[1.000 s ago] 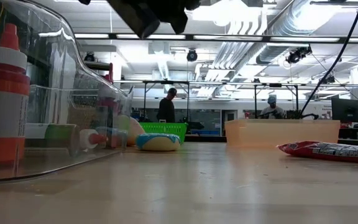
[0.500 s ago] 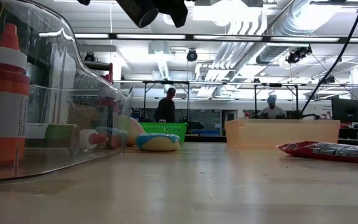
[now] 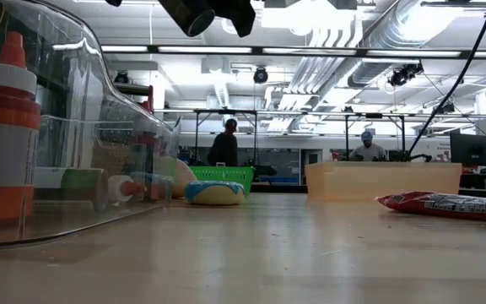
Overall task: Pick & Place Food Item
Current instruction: Put the violet food coloring bottle into the transparent bin, then put the popcorn bag into the orange bin
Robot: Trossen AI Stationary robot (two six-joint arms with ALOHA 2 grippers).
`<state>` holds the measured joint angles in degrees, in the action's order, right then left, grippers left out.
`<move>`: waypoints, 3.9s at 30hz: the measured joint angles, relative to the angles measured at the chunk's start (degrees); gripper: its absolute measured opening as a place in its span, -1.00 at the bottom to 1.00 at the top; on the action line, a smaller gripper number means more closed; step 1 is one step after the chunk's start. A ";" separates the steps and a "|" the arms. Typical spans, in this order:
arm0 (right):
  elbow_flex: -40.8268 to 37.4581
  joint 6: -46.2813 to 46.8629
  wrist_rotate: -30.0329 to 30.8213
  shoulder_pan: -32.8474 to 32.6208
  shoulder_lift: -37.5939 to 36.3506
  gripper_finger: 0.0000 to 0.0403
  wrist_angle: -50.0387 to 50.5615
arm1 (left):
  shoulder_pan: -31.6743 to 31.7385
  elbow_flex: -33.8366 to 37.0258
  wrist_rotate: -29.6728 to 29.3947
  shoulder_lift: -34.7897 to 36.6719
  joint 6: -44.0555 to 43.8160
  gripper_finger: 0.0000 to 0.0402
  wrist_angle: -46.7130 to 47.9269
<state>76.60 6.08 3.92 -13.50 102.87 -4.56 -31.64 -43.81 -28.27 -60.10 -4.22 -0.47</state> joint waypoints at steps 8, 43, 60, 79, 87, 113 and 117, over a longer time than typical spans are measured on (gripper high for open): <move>0.00 -0.06 -2.17 0.08 0.02 -0.29 0.00 | 0.00 0.00 0.02 0.00 -0.28 -0.41 -0.02; 0.02 5.29 -5.87 -0.02 0.07 0.17 15.25 | -5.57 1.07 -2.77 2.70 -31.34 -0.42 22.51; 0.02 6.39 -5.86 -0.02 0.07 0.17 17.31 | -7.72 7.74 -2.61 -1.62 -44.65 -0.38 22.67; 0.00 6.39 -5.84 -0.02 0.07 0.17 17.29 | -7.58 7.74 -0.81 -3.45 -46.02 -0.23 22.45; 0.00 6.37 -5.84 -0.02 0.07 0.17 17.29 | -7.57 7.74 -0.83 -3.45 -45.58 -0.21 22.46; 0.00 3.13 -2.62 0.15 0.07 0.17 24.63 | -1.10 7.67 -0.88 6.58 -26.67 -0.21 15.33; 0.00 7.13 2.42 0.15 0.07 0.17 31.83 | 0.48 7.67 -0.90 6.58 -22.82 -0.21 12.65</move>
<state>76.60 13.21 6.35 -13.34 102.94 27.27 -31.16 -36.14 -29.17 -53.52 -27.04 12.18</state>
